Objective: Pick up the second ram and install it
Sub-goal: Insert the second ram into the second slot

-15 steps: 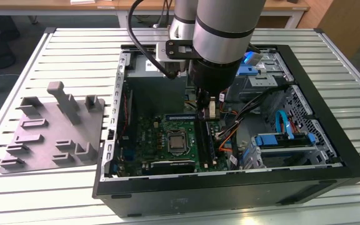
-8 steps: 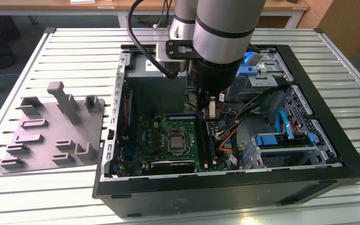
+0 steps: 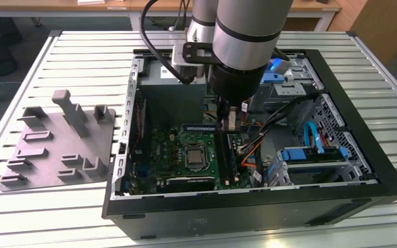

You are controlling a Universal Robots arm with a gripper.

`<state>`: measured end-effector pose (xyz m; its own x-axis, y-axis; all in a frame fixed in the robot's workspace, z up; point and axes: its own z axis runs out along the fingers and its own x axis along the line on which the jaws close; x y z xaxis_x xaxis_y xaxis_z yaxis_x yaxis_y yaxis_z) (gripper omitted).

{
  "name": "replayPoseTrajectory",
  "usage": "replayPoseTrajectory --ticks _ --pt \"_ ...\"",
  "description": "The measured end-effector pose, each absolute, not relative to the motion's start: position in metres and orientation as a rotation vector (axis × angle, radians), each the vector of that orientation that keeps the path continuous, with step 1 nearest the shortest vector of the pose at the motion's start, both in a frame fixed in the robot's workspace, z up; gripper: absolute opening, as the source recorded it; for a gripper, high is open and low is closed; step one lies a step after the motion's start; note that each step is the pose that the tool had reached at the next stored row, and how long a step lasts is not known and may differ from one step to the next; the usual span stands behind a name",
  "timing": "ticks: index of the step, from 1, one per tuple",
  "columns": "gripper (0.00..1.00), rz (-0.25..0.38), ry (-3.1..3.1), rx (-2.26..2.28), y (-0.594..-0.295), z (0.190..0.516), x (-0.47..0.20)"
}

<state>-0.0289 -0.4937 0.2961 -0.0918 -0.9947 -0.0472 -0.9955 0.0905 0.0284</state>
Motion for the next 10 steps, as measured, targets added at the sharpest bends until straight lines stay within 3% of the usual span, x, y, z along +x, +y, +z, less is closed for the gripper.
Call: replayPoseTrajectory --ticks 10 --pt "0.14 0.08 2.466 -1.913 -0.4937 0.2961 -0.0289"
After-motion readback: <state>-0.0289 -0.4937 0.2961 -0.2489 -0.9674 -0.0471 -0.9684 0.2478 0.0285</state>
